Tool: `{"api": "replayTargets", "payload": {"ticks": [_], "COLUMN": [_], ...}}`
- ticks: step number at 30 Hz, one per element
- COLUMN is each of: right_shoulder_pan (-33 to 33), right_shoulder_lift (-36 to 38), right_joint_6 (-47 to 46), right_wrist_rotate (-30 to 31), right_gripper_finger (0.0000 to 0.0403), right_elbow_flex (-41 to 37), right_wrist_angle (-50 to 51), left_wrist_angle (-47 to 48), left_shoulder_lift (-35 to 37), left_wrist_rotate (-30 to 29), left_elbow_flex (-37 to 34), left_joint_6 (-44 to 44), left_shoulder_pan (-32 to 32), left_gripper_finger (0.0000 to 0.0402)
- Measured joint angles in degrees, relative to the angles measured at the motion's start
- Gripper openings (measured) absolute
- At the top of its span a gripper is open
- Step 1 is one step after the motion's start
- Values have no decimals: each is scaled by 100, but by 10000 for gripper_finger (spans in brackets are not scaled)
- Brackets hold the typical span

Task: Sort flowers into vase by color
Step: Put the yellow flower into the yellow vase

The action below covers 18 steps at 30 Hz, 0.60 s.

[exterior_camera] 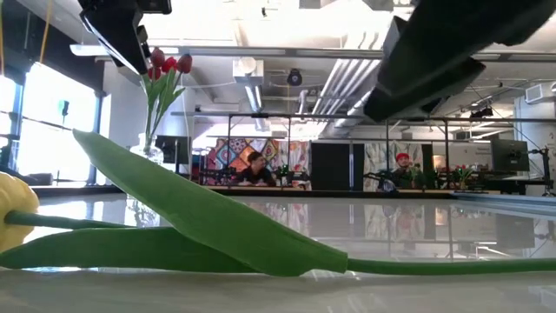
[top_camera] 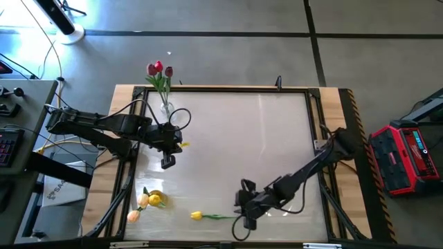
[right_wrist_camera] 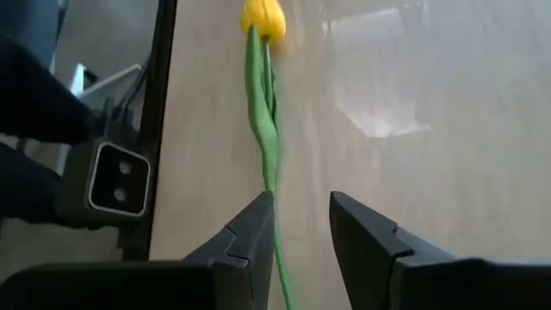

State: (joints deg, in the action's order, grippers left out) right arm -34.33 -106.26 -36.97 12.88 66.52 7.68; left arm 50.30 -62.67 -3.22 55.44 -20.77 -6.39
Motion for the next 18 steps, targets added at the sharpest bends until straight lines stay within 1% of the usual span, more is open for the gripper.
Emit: {"api": "replayTargets", "payload": {"ticks": [3, 5, 7, 10, 13, 18], "right_shoulder_pan": [-4, 24, 35, 31, 18, 15], "right_shoulder_lift": [-139, -348, -564, -778, -903, -1234], "right_joint_6": [104, 251, 378, 351, 471, 910], "right_wrist_rotate": [-19, -282, -569, -652, -584, -657], "right_gripper_finger": [104, 107, 117, 136, 148, 141], "right_elbow_flex": [0, 0, 41, 232, 363, 602], "right_wrist_angle": [-147, -568, -734, -548, -517, -411], "left_wrist_angle": [-13, -56, -43, -11, -5, 2], "left_shoulder_lift": [0, -2, -4, -4, -4, -35], "left_wrist_rotate": [-2, 0, 0, -2, 0, -65], "left_elbow_flex": [0, 0, 0, 0, 0, 0], "left_joint_6": [-121, -268, -369, -468, -468, -466], "left_shoulder_pan": [0, 0, -10, -94, -243, -354], "left_gripper_finger": [0, 0, 0, 0, 0, 0]}}
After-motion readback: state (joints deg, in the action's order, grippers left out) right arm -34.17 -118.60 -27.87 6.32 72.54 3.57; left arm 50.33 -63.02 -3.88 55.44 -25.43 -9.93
